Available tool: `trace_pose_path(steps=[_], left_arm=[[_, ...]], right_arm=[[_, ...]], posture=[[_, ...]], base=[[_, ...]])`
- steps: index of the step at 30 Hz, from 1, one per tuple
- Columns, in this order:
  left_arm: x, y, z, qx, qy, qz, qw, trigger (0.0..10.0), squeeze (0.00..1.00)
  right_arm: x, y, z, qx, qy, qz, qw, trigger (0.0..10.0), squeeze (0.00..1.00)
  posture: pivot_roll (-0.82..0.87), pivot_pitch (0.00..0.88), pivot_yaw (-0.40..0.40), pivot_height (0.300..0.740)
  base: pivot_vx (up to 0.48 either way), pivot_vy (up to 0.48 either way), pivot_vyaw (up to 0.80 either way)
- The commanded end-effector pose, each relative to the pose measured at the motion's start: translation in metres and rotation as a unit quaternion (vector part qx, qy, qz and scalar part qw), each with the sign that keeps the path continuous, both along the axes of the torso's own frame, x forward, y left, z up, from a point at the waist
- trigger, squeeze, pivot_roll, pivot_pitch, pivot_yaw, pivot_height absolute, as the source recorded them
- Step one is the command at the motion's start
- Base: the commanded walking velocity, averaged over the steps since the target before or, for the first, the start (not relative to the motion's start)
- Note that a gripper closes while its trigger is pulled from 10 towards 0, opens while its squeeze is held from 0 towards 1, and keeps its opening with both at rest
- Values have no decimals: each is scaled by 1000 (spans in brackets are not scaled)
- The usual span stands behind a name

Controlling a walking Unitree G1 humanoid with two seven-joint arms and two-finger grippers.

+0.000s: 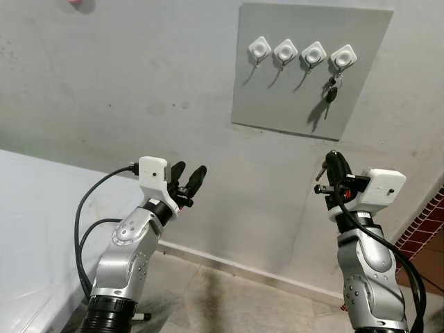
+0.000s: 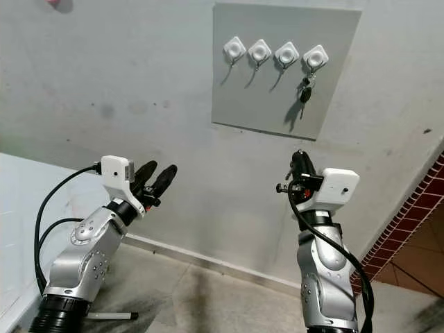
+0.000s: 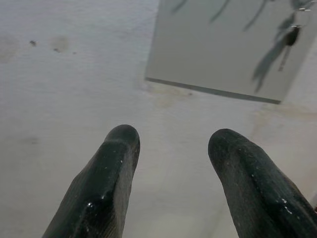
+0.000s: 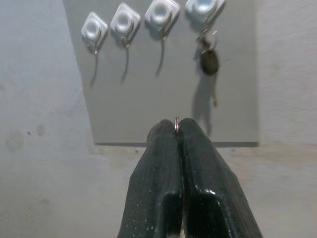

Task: Hang keys on a hook

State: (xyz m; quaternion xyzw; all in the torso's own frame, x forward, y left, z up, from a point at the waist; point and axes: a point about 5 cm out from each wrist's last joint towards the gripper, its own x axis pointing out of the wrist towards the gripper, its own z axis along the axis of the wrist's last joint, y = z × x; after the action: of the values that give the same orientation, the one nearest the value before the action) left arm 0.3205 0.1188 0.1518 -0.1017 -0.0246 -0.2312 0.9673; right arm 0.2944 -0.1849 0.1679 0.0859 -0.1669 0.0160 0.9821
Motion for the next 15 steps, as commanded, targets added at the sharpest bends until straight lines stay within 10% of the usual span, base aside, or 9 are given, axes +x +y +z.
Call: trace_pose_path(steps=[1,15], left_arm=[[1,4,6,3,-8,1,1000,10000,0],[2,3,7,-5,-5,1,1000,10000,0]], right_arm=[[0,6,7,-1,-14,10,1000,10000,0],[1,6,7,0,-12,11,1000,10000,0]], posture=[[44,0,2,740],[45,0,-1,740]], base=[[379,0,0],[377,0,0]])
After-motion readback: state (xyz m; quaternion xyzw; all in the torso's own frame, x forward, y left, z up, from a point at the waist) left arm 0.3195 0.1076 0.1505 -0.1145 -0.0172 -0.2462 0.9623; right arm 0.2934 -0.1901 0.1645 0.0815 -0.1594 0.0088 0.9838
